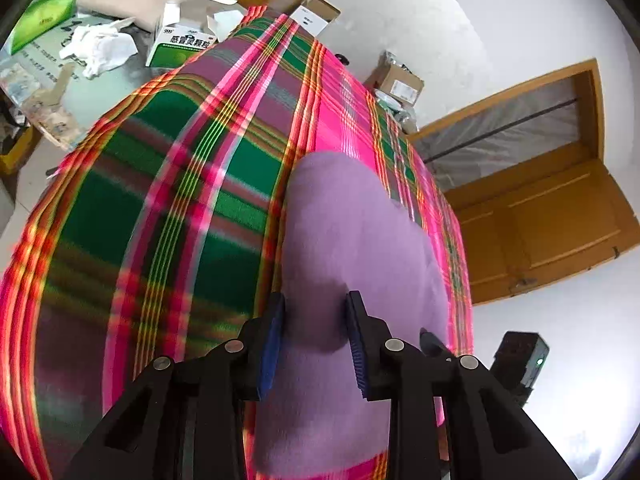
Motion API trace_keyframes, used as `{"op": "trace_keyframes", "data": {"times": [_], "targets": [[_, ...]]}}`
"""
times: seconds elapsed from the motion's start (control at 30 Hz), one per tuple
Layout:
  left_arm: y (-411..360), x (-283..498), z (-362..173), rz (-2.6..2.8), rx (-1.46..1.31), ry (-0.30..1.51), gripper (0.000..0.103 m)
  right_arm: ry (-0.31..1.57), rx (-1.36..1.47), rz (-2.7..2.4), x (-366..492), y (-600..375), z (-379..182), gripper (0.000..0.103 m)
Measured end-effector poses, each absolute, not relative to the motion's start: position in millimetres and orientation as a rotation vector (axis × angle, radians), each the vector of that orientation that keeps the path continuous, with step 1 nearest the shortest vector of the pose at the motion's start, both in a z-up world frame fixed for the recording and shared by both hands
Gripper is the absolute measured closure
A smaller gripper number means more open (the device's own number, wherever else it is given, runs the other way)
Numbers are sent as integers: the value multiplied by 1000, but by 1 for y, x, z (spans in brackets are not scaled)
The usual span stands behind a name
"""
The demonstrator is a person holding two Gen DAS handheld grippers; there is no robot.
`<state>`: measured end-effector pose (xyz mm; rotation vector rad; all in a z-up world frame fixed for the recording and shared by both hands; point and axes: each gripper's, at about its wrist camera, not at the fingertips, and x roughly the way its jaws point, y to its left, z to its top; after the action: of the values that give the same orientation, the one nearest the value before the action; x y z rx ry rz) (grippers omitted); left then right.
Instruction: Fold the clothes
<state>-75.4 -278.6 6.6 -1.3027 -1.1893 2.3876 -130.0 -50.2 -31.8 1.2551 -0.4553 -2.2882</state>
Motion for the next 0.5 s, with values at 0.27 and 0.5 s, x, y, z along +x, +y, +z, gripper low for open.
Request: {"op": "trace_keyframes", "data": {"times": [0.27, 0.5], "targets": [[-269, -37, 5, 2389, -1255, -1230, 72, -464, 1244, -2281, -86, -38, -31, 66], [-264, -14, -1, 2356, -1293, -1240, 72, -426, 1229, -2293, -58, -37, -29, 67]]}}
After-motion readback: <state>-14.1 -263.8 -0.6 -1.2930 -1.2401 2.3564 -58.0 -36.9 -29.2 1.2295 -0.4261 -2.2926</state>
